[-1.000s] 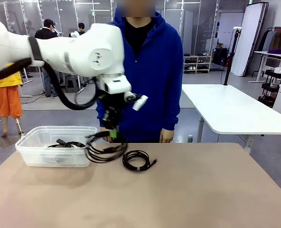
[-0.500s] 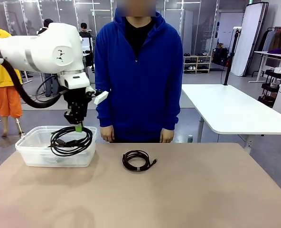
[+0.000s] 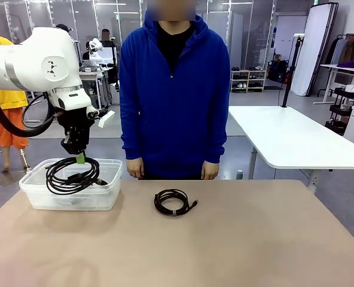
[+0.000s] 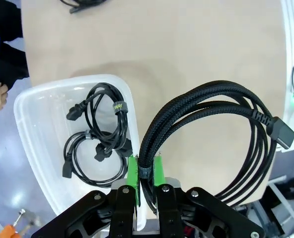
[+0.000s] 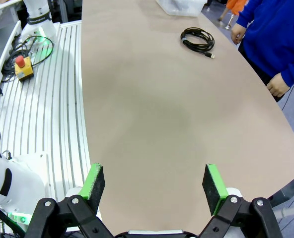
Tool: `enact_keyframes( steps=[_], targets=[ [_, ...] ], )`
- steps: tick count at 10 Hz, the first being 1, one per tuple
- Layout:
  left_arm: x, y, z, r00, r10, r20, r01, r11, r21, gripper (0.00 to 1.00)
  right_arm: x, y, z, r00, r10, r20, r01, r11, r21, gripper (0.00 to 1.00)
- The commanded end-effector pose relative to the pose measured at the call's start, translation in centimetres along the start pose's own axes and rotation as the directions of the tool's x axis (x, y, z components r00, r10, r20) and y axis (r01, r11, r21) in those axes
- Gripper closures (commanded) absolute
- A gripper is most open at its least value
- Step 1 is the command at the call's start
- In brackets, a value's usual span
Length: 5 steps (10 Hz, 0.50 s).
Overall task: Organize and store the cables.
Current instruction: Place the USB Extension Cable into the Organizing box.
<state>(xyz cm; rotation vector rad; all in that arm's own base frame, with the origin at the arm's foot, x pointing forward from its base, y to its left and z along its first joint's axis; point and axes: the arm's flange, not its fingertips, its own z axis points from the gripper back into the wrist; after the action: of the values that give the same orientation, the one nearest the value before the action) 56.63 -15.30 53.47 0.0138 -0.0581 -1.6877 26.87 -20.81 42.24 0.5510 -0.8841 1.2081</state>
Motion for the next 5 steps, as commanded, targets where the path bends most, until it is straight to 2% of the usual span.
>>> enact_keyframes(
  steps=[1,4,5],
  targets=[
    [0.8,-0.2,0.2,1.000,-0.018,-0.008,0.018,1.000,0.003,0.86,0.0,0.0,-0.2,1.000,0.009,0.015,-0.009,1.000,-0.013,0.00],
    [0.3,0.0,-0.1,1.000,-0.006,0.000,0.006,1.000,-0.002,0.86,0.0,0.0,-0.2,1.000,0.009,0.015,-0.009,1.000,-0.013,0.00],
    [-1.5,1.0,0.3,1.000,0.022,0.007,-0.022,1.000,0.009,0.86,0.0,0.0,-0.2,1.000,0.009,0.015,-0.009,1.000,-0.013,0.00]
  ],
)
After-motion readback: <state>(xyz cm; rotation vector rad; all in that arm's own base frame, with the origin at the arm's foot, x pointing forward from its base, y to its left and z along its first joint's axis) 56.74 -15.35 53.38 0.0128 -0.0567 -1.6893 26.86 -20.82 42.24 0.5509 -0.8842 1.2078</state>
